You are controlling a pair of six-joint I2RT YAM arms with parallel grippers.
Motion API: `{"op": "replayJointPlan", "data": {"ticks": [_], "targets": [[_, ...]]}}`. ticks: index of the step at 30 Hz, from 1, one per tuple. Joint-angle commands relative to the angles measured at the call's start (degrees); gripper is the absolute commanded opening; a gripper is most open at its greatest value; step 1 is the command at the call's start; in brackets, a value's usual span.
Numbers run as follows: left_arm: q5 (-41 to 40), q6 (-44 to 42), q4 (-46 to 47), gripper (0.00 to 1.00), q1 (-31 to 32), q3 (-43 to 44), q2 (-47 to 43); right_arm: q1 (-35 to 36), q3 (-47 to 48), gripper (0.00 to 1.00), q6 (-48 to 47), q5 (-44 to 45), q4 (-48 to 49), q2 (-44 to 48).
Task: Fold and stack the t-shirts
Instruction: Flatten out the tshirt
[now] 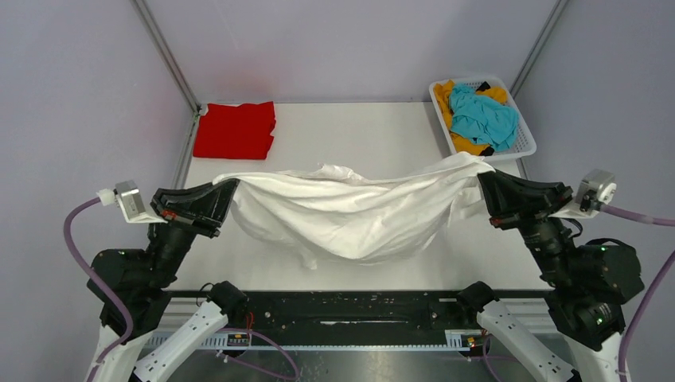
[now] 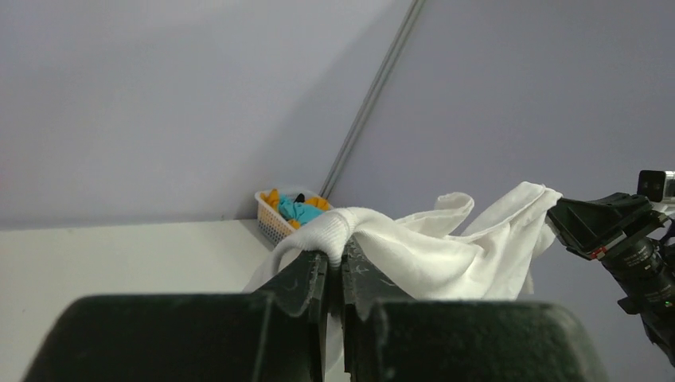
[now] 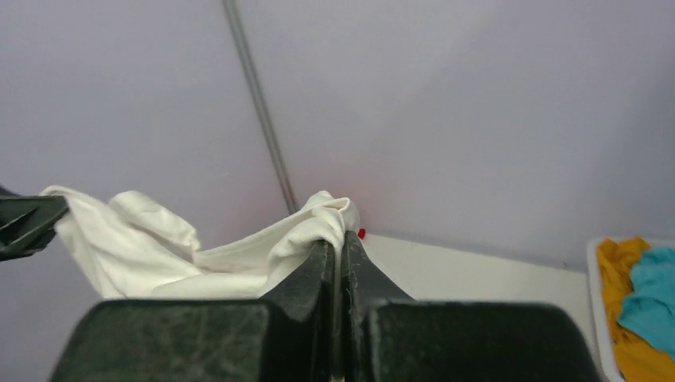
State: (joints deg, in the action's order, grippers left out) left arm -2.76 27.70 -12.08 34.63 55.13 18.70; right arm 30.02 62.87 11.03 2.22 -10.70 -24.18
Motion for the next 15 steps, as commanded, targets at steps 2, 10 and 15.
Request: {"op": "replayJointPlan", "data": {"ticks": [2,10,15], "targets": [[5.8,-2.5,3.2,0.0,0.2,5.9,-1.0,0.3,5.3,0.0,-0.6,-11.7,2.9,1.1],[3.9,-2.9,2.8,0.0,0.1,6.7,-1.9,0.3,7.1,0.0,-0.3,-11.2,1.0,1.3],[-11.7,-1.9,-2.1,0.0,0.2,5.7,3.8,0.3,4.4,0.0,-0.7,-4.2,0.7,-2.9]]}}
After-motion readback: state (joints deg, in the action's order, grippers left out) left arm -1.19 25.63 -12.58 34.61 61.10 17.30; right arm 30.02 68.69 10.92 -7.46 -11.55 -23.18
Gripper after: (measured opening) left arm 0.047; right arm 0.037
